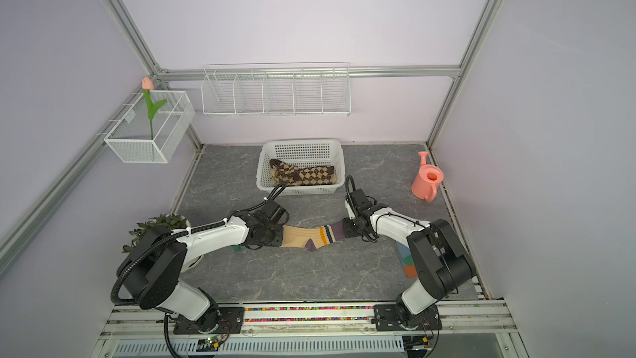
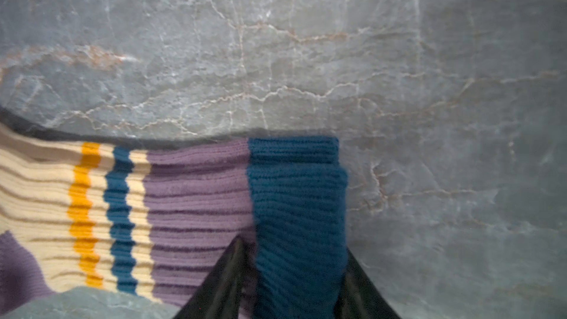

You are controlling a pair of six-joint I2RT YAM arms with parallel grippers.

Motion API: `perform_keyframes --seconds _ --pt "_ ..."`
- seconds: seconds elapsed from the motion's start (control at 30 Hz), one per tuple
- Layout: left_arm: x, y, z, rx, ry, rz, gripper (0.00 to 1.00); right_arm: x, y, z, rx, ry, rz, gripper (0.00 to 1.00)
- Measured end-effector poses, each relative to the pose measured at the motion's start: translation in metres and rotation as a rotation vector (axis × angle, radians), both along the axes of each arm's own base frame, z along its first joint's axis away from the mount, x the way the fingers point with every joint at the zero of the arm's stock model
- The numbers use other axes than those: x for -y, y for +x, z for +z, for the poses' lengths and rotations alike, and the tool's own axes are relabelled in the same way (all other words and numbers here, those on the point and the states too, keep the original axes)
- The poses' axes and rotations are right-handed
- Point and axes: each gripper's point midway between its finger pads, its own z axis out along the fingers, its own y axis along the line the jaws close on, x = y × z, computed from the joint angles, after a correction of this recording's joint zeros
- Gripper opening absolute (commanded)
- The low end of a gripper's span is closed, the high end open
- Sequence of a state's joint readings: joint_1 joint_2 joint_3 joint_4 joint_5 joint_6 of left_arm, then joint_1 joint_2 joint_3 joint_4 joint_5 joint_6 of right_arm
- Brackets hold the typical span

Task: Place the socks together as a pair
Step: Pick up a pair of socks from the center of the board.

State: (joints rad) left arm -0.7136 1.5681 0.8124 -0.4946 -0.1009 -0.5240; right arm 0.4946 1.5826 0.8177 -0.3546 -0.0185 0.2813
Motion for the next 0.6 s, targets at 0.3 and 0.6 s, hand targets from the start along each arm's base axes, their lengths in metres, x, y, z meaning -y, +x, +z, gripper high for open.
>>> perform_keyframes --seconds 0.3,0.6 --pt "0.008 0.006 0.003 0.021 -0.039 0.006 0.0 -0.002 0.001 0.0 0.004 0.011 -0.002 0.16" --pt "0.008 0.006 0.05 0.09 -0.095 0.0 0.0 -0.013 0.004 0.038 0.086 0.104 0.013 0.09"
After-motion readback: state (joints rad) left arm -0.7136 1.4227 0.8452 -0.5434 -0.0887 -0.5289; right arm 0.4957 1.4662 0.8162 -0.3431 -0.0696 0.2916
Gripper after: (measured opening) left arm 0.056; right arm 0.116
